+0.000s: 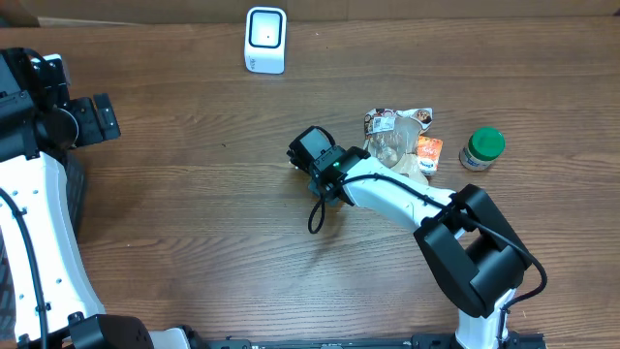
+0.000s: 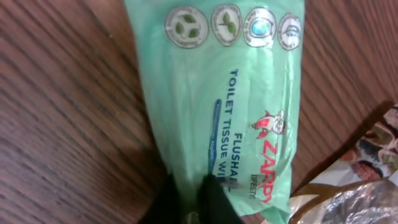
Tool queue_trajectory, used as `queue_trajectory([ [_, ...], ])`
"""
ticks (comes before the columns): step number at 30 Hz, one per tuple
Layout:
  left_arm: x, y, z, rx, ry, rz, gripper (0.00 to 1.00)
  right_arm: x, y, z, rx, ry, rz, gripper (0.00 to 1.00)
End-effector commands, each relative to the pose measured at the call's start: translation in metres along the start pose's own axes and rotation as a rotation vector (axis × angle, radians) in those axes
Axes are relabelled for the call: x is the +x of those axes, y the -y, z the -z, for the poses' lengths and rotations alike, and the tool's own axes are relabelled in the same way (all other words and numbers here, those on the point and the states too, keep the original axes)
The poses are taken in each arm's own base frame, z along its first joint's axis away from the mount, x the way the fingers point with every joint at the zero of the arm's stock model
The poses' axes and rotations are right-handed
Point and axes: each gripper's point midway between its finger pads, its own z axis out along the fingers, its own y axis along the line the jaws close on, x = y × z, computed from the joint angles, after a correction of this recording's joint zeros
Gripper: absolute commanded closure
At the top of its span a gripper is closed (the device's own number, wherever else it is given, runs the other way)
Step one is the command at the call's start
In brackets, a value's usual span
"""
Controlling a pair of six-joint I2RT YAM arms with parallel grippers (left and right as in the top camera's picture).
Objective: Scan the item barcode
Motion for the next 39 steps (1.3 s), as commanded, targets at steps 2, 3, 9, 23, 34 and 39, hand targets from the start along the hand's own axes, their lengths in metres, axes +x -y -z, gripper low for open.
queue_trajectory([
  [2, 0.000, 0.000, 0.000, -0.001, -0.001, -0.028, 0.01, 0.013, -0.010, -0.016, -0.024, -0.053, -0.043, 0.96],
  [3, 0.001, 0.000, -0.001, -0.001, -0.002, -0.028, 0.01, 0.013, -0.010, -0.016, -0.025, -0.054, -0.049, 0.96],
  [9, 0.001, 0.000, -0.001, -0.001, -0.002, -0.028, 0.00, -0.013, -0.020, 0.024, -0.181, -0.020, -0.232, 0.96],
  [23, 0.000, 0.000, 0.000, -0.001, -0.001, -0.028, 0.00, -0.075, -0.099, 0.167, -0.988, 0.104, -0.441, 0.96],
  [34, 0.000, 0.000, 0.000, -0.001, -0.001, -0.028, 0.00, -0.081, -0.131, 0.157, -1.312, 0.103, -0.522, 0.96],
  [39, 0.000, 0.000, 0.000, -0.001, -0.001, -0.028, 0.00, -0.079, -0.135, 0.128, -1.309, 0.055, -0.571, 0.96],
])
